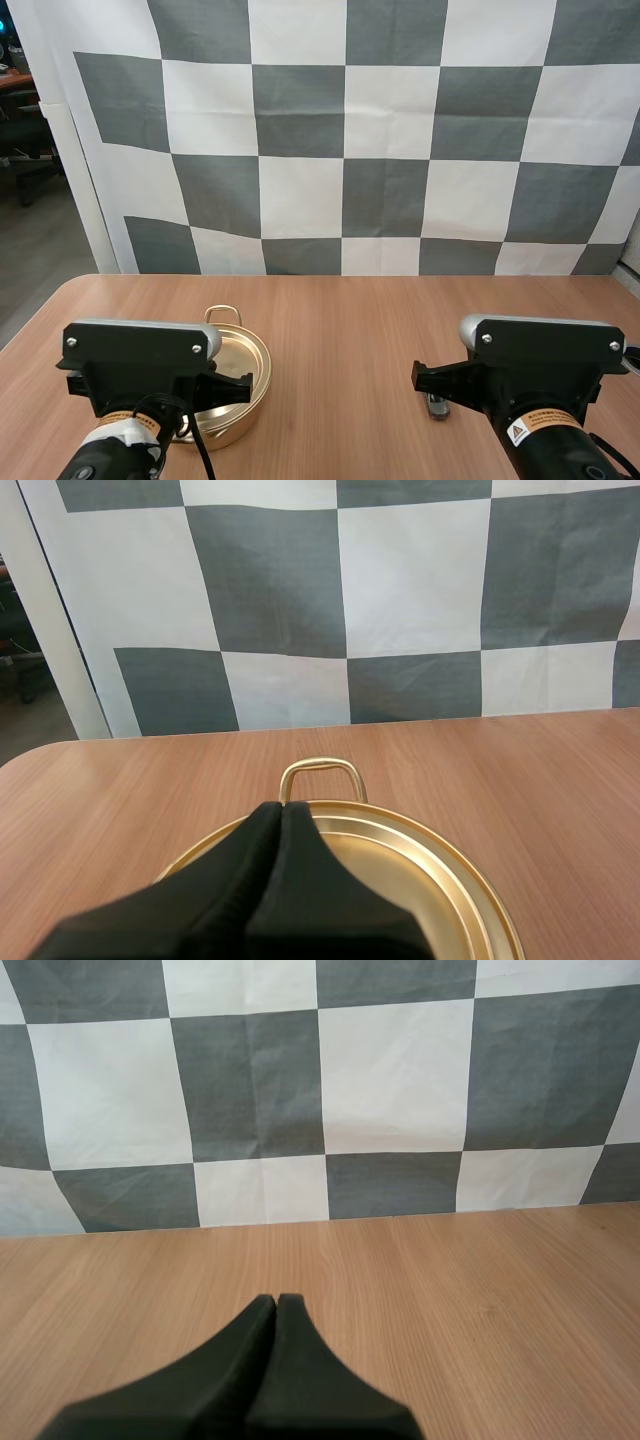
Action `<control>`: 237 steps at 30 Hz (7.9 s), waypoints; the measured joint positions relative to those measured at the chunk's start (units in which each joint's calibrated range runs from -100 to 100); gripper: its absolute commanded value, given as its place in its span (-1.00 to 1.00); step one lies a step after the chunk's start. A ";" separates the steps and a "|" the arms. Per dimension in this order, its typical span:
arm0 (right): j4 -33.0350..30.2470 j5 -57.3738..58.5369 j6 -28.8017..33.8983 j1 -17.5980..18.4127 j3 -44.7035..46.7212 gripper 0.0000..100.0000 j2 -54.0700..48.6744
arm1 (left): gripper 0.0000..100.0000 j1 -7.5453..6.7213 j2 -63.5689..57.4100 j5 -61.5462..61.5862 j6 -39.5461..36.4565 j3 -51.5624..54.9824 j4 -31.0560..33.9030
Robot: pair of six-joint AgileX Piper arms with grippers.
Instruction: Open the pot, put the car inside, and close it
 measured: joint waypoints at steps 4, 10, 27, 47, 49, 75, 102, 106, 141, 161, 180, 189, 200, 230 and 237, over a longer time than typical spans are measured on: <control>0.00 0.00 0.00 0.00 0.00 -1.00 0.00 | -1.00 0.00 0.00 0.00 0.00 0.00 0.00; 0.00 0.00 0.00 0.00 0.00 -1.00 0.00 | -1.00 0.00 0.00 0.00 0.00 0.00 0.00; 0.00 0.00 0.00 0.00 0.00 -1.00 0.00 | -1.00 0.00 0.00 0.00 0.00 0.00 0.00; 3.23 0.00 0.00 0.00 0.00 -1.00 0.00 | -1.00 0.00 0.00 0.00 0.00 0.00 -0.55; 3.23 0.00 0.00 0.00 0.00 -1.00 0.00 | -1.00 0.00 0.00 0.00 0.00 0.00 -0.95; -19.67 -36.34 0.31 0.00 -13.19 -1.00 2.75 | -1.00 -0.07 3.91 -40.52 6.23 -18.29 14.39; 6.77 32.89 -7.69 0.00 -42.93 -1.00 33.77 | -1.00 -0.07 43.70 28.17 1.10 -72.13 1.33; 9.41 43.26 -8.71 0.00 -50.94 -1.00 41.32 | -1.00 -0.07 45.45 38.62 5.39 -80.23 0.16; 9.52 64.88 -8.71 0.00 -85.01 -1.00 54.57 | 0.19 -0.07 49.61 70.52 11.00 -62.23 4.64; 9.52 64.88 -8.71 0.00 -85.01 -1.00 54.57 | 1.00 -0.07 52.10 70.52 19.39 -53.97 -8.20; 9.52 64.88 -8.94 0.00 -85.01 -1.00 54.57 | 1.00 -0.07 54.21 61.23 17.60 -40.89 -1.01; 9.52 64.88 -8.94 0.00 -85.01 -1.00 54.57 | 1.00 -0.07 60.75 55.15 17.19 -40.89 -0.53; 9.52 64.88 -9.47 0.00 -85.01 -1.00 54.57 | 1.00 -0.07 67.67 48.68 17.19 -40.89 -0.78; 9.52 64.88 -9.80 0.00 -85.01 -1.00 54.57 | -1.00 -0.07 72.78 48.71 13.78 -40.89 0.11; 9.63 64.88 -9.80 0.00 -85.01 -1.00 54.57 | -1.00 -0.07 72.66 48.40 13.78 -40.89 0.38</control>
